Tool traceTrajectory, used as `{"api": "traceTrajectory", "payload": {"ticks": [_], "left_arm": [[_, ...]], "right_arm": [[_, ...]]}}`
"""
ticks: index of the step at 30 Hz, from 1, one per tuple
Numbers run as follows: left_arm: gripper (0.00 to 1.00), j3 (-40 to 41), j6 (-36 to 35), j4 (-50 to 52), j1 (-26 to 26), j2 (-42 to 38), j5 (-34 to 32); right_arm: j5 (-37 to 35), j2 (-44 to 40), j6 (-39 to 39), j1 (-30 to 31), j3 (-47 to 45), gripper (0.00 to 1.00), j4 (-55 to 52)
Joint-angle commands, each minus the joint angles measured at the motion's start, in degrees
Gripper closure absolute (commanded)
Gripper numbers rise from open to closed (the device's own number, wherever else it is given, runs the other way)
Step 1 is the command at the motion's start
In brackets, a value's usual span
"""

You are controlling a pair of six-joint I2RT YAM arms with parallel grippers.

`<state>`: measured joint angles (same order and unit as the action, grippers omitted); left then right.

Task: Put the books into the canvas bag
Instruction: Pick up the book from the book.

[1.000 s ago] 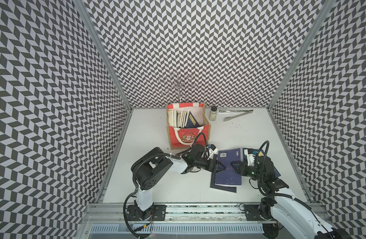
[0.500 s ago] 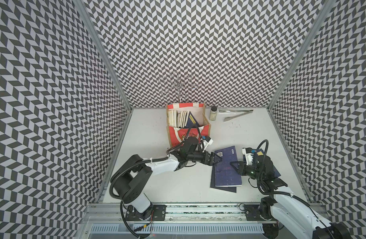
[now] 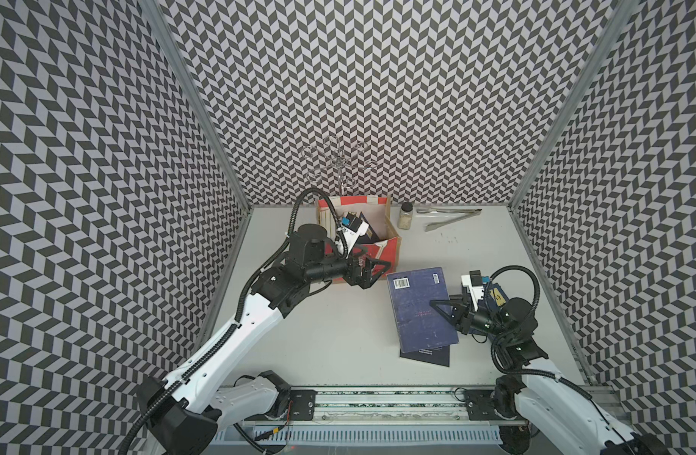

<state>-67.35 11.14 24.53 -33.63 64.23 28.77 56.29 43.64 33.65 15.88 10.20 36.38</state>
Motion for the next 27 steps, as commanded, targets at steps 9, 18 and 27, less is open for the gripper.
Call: {"api": "traceTrajectory", "payload": {"ticks": [9, 18, 27], "left_arm": [[0.01, -0.3, -8.52, 9.83, -0.28, -2.36, 7.53], [0.01, 0.03, -8.49, 9.74, -0.65, -7.39, 9.67], [0.0, 0.02, -8.36, 9.83, -1.12, -6.34, 9.85]], "right_arm": [[11.3, 9.08, -11.55, 11.57, 18.95, 1.0, -1.28], [14.39, 16.5, -20.67, 11.62, 27.83, 1.0, -11.51], [16.39, 17.99, -22.66, 11.66, 30.01, 1.0, -13.03]]}}
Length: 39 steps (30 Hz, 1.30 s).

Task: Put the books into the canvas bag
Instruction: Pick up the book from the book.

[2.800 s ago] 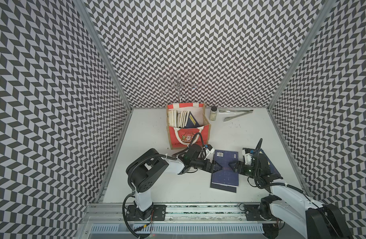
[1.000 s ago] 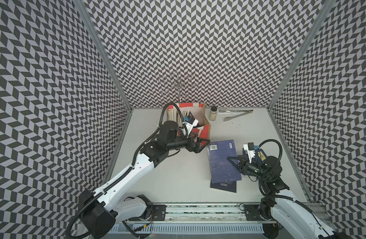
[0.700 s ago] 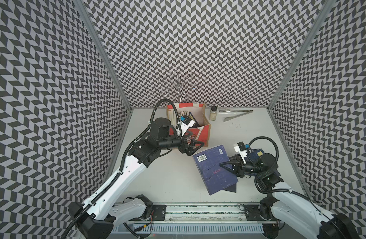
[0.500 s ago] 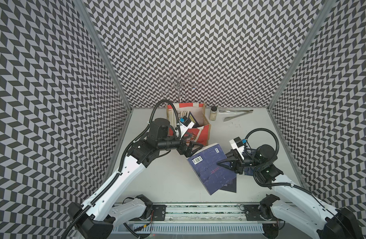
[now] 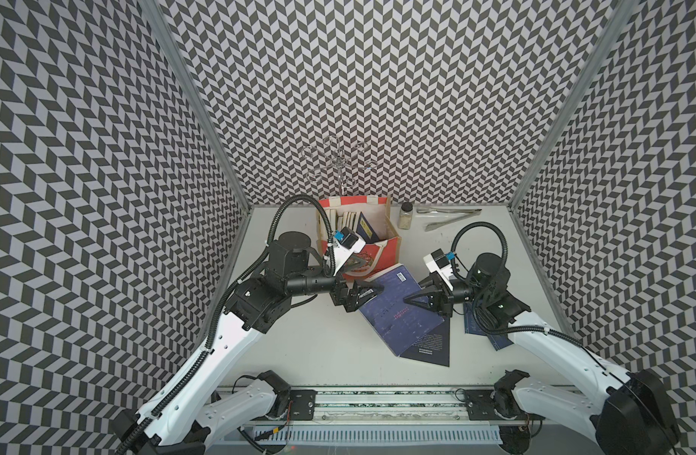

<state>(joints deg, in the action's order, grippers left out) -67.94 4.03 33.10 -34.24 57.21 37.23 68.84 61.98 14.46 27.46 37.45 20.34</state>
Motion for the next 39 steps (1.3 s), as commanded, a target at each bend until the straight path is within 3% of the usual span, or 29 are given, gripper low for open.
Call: {"api": "traceTrajectory", "payload": {"ticks": [1, 8, 9, 14, 16, 17, 19, 22, 26, 30, 33, 39], "left_arm": [[0.0, 0.72, -1.22, 1.34, -0.8, 1.12, 0.97], [0.03, 0.83, -1.92, 2.14, -3.07, 4.44, 0.05], [0.1, 0.83, -2.18, 2.14, -3.57, 4.6, 0.21], [0.72, 0.36, -2.21, 2.41, -3.75, 4.68, -1.52], [0.84, 0.23, -2.19, 2.39, -3.73, 4.5, -2.6], [0.92, 0.1, -2.14, 2.41, -3.7, 4.37, -3.25], [1.0, -0.23, -2.07, 2.4, -3.57, 4.42, -4.93], [1.0, -1.49, -1.08, 2.07, -1.94, 4.96, -8.47], [1.0, -5.11, 2.0, 0.47, 6.11, 6.8, -8.08], [1.0, -8.61, 6.57, -5.59, 14.22, 7.4, -4.09], [1.0, -11.63, 9.41, -9.68, 17.2, 8.11, -4.86], [1.0, -18.55, 13.48, -14.45, 19.25, 13.79, -4.37]], "right_arm": [[4.03, -0.53, -3.38, 0.05, 2.93, 1.0, 3.04], [2.13, -2.3, -4.04, 0.14, 3.77, 1.0, 1.6], [1.58, -2.28, -4.2, 0.09, 3.95, 1.0, 1.27], [-1.33, -1.86, -4.88, 0.11, 4.55, 1.0, -0.21], [-3.26, -2.01, -4.89, 0.12, 4.54, 0.96, -0.92], [-4.79, -2.16, -4.88, 0.07, 4.4, 0.92, -1.29], [-8.37, -2.62, -4.51, 0.09, 4.36, 0.69, -2.03], [-15.7, -4.2, -3.8, 0.0, 4.04, 0.31, -3.49], [-32.17, -6.96, -1.45, -0.64, 2.53, 0.0, -4.86], [-42.99, -7.66, 0.11, -2.3, 2.64, 0.0, -9.87], [-48.66, -7.74, 0.03, -2.51, 2.21, 0.01, -13.23], [-51.79, -9.55, 0.1, -2.55, -0.94, 0.01, -14.85]]}}
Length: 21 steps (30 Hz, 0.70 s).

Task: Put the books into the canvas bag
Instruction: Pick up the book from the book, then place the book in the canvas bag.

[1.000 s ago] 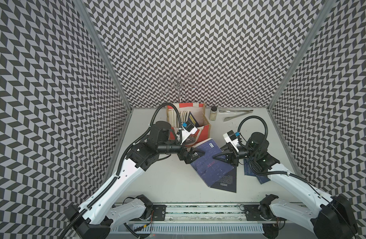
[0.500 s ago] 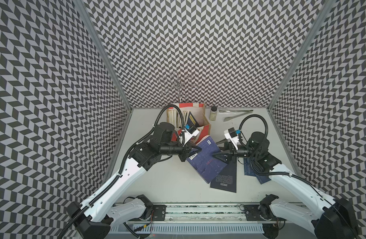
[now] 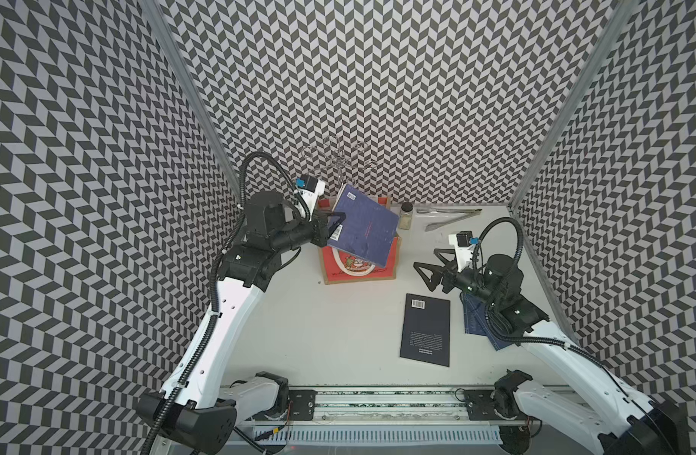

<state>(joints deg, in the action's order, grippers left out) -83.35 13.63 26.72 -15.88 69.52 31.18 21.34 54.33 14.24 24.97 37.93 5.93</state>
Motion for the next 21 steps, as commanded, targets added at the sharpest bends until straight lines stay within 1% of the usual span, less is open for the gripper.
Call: {"api": "traceTrajectory", "payload": {"ticks": [1, 3, 4, 5, 7, 11, 15, 21], "left_arm": [[1.0, -3.46, 4.98, -9.19, 1.67, 2.17, 1.72], [1.0, -3.83, 7.99, -11.61, 3.81, 3.53, 1.78], [1.0, -3.86, 8.59, -12.52, 4.83, 3.97, 1.19], [1.0, -3.8, 10.95, -13.44, 5.8, 4.35, 0.55], [1.0, -3.58, 13.3, -15.11, 7.44, 5.26, -0.48], [1.0, -1.71, 16.89, -19.29, 8.3, 6.61, -0.94], [1.0, -0.29, 17.4, -20.14, 8.3, 8.23, -1.61], [1.0, 2.85, 16.03, -19.98, 7.63, 9.35, -5.17]], "right_arm": [[-4.45, -2.26, 0.36, -0.01, -1.82, 0.01, -0.63], [-4.55, -2.97, 0.42, -0.03, -2.6, 0.0, -0.86], [-4.72, -3.29, 0.46, -0.1, -2.89, 0.01, -1.13], [-4.9, -3.59, 0.44, -0.07, -3.04, 0.01, -1.44], [-4.69, -4.15, 0.59, -0.13, -3.64, 0.01, -1.63], [-4.47, -5.03, 0.68, -0.12, -4.71, 0.01, -1.84], [-4.22, -4.95, 0.73, -0.1, -4.81, 0.01, -1.92], [-3.85, -4.73, 0.74, -0.15, -4.73, 0.01, -1.97]]}}
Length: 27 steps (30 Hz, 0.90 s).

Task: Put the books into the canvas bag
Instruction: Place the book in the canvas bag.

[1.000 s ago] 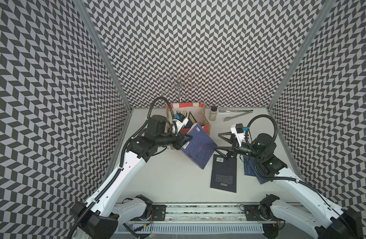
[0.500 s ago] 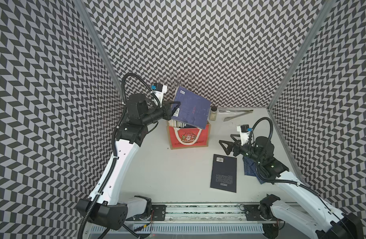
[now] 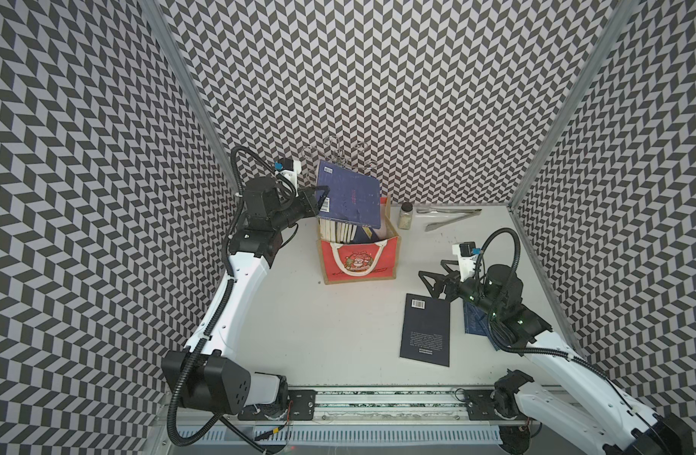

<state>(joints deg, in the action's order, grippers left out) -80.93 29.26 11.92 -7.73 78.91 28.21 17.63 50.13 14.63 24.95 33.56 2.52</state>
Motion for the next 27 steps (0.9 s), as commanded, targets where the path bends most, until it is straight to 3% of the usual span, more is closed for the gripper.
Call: {"api": "traceTrajectory", "payload": {"ticks": [1, 27], "left_arm": [[1.0, 0.86, -0.09, -5.07, -0.77, 0.1, -3.31], [1.0, -2.44, -2.55, 1.18, -11.78, 8.8, -19.4]], "right_arm": [[-0.16, -0.49, 0.38, -0.05, -0.34, 0.0, 1.43], [0.91, -0.69, 0.4, -0.01, -0.36, 0.0, 1.63]]}}
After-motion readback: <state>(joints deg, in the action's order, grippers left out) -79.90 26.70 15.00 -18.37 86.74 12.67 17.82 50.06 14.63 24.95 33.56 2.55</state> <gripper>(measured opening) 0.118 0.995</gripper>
